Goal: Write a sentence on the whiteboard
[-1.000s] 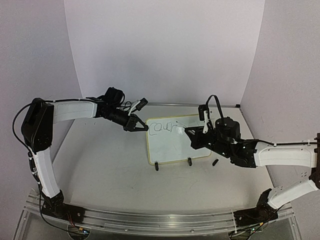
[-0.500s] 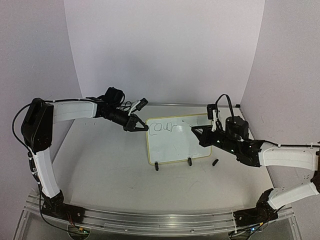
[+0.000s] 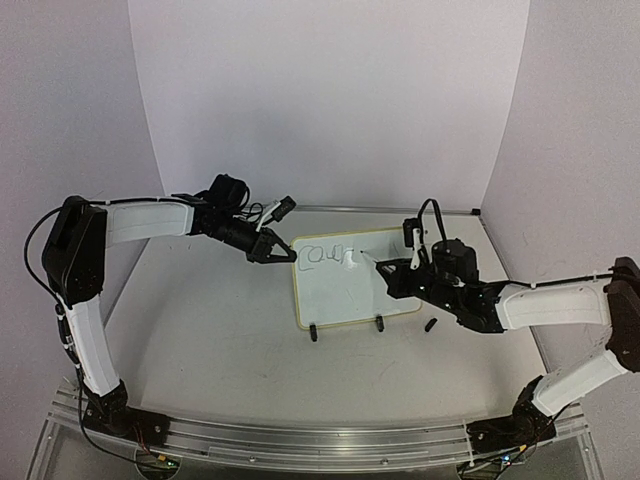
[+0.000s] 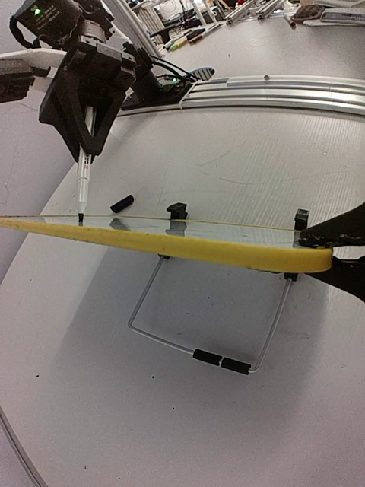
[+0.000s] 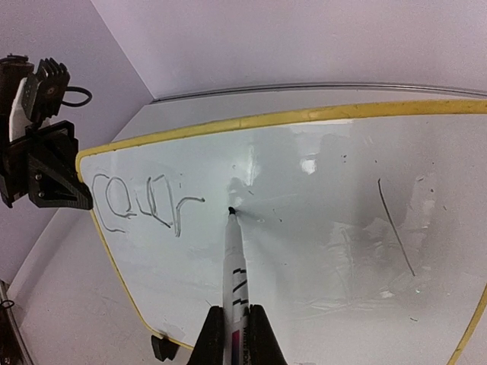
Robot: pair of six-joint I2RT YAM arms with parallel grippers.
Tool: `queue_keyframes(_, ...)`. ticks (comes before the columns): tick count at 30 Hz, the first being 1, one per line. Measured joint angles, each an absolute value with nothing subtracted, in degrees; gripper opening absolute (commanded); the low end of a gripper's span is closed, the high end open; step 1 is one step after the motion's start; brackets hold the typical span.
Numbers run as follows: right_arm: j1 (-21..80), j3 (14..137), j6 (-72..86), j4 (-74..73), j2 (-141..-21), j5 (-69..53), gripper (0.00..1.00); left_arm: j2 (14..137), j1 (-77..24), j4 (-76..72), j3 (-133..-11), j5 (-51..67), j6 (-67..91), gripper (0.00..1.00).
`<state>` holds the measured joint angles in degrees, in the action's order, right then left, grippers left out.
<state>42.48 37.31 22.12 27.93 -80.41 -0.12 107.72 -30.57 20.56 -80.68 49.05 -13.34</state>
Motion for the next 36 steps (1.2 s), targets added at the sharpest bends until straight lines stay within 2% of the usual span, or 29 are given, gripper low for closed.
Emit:
queue_keyframes(13, 42.57, 40.14, 22.50, 30.25, -83.51, -0.10, 0.00, 107.72, -30.37, 21.04, -80.68, 48.41, -12.32, 0.00)
queue_keyframes(25, 42.79, 38.84, 23.75, 29.96, -83.53, -2.72, 0.00, 107.69, -30.46, 21.00, -80.68, 48.40, -12.21, 0.00)
queue_keyframes(36, 43.88, 37.43, 25.17, 28.47, -82.79, -0.44, 0.00, 107.68, -30.46, 21.01, -80.68, 48.38, -12.21, 0.00)
